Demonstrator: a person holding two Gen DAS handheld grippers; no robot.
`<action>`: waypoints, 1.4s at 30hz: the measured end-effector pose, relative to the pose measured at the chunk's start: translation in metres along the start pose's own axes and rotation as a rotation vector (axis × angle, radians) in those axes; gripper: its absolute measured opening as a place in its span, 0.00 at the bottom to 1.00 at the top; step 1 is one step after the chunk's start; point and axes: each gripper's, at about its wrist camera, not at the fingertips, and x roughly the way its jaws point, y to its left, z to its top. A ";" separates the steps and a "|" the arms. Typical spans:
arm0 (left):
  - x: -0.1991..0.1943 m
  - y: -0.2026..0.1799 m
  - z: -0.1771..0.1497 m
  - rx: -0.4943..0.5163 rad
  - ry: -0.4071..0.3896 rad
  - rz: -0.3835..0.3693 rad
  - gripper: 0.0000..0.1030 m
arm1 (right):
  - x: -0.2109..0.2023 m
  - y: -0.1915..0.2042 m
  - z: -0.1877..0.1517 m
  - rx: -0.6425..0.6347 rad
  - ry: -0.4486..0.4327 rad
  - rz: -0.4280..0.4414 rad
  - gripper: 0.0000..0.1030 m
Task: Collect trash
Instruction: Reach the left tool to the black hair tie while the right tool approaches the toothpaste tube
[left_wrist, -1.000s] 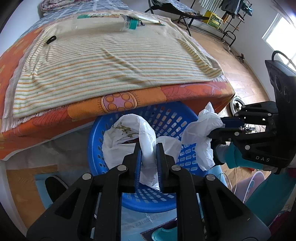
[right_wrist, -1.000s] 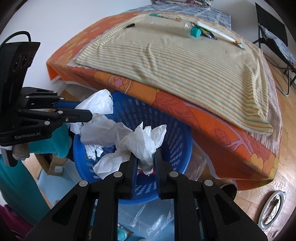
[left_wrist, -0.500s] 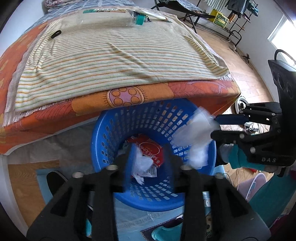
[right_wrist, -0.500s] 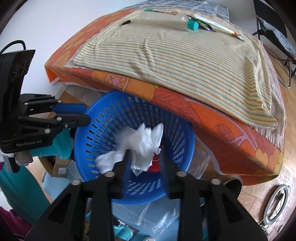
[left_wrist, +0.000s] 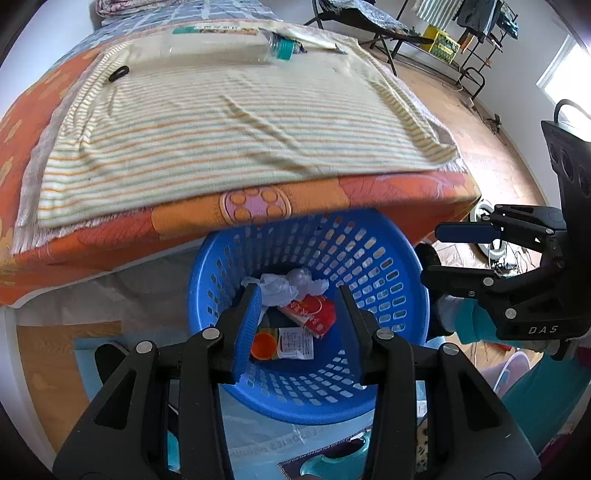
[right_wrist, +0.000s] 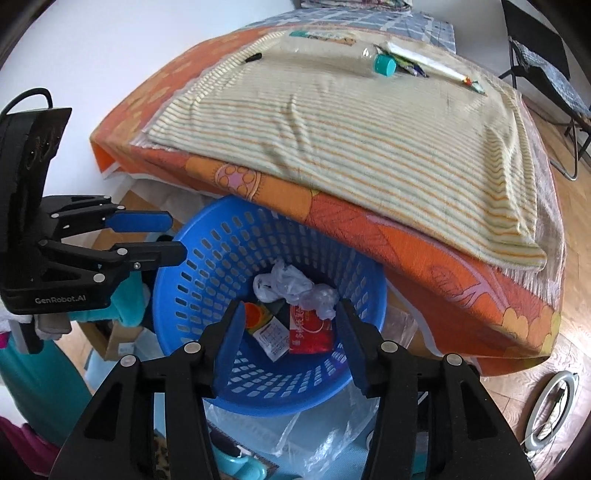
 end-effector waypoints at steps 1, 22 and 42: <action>-0.001 0.000 0.002 -0.004 -0.005 -0.001 0.41 | -0.002 0.000 0.002 0.004 -0.009 -0.003 0.48; -0.025 0.039 0.088 -0.115 -0.108 0.013 0.48 | -0.046 -0.072 0.085 0.304 -0.244 0.038 0.59; -0.006 0.166 0.208 -0.127 -0.214 0.209 0.48 | -0.016 -0.158 0.165 0.562 -0.250 0.078 0.59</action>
